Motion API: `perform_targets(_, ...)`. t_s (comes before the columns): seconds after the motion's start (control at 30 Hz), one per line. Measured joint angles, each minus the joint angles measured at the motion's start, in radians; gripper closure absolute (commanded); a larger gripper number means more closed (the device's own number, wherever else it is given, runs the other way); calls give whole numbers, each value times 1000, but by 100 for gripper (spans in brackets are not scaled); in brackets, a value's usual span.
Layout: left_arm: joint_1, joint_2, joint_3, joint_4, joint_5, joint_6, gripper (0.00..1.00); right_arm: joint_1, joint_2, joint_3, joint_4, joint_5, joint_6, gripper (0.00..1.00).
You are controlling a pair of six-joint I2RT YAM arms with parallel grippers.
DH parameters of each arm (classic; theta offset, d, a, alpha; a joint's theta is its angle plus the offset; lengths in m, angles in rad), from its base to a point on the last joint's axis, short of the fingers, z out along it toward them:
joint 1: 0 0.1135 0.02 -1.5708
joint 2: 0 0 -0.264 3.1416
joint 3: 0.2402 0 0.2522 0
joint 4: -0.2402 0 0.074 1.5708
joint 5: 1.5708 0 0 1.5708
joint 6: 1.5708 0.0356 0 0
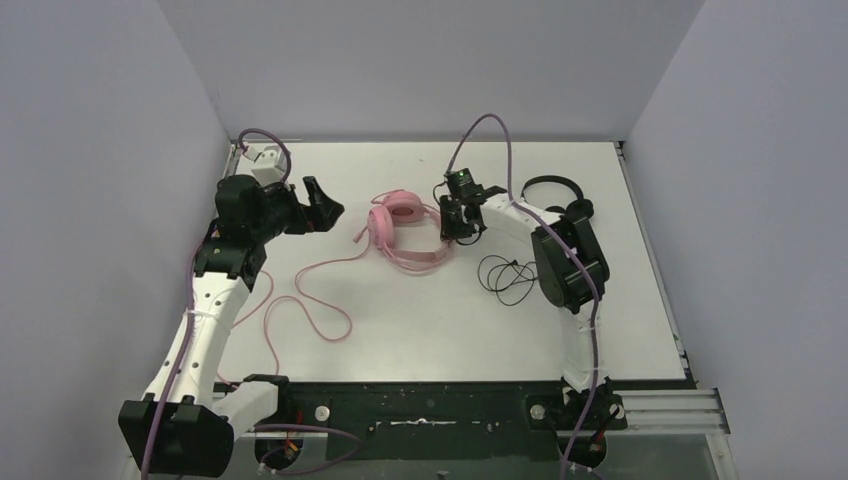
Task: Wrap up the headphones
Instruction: Pick up the headphones from the center of the board.
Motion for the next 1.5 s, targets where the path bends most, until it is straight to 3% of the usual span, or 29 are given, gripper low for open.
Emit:
perform_targets(0.1,0,7,0,1,13,-3,4,-43,-23,-46,23,-100,21,91)
perform_targets(0.23,0,18,0,21,48,-16,4,-135,-35,-71,0,-286,35,95)
perform_targets(0.37,0,47,2,40,101,-37,4,-216,-42,-71,-60,-466,34,97)
perform_targets(0.6,-7,100,2,51,190,-74,9,-266,-165,-88,-148,-643,50,96)
perform_targets(0.77,-91,85,-3,93,190,-45,19,-266,-233,-88,-163,-731,49,96)
perform_targets(1.03,-274,-106,-161,211,114,138,17,-258,-291,-121,-203,-647,47,96)
perform_targets(1.17,-318,-113,-164,257,113,171,18,-246,-322,-142,-199,-578,56,96)
perform_targets(1.37,-324,0,-164,378,166,-5,22,-156,-386,-183,-146,-373,63,96)
perform_targets(1.5,-291,54,-164,394,204,-111,22,-76,-436,-195,-94,-208,-18,100)
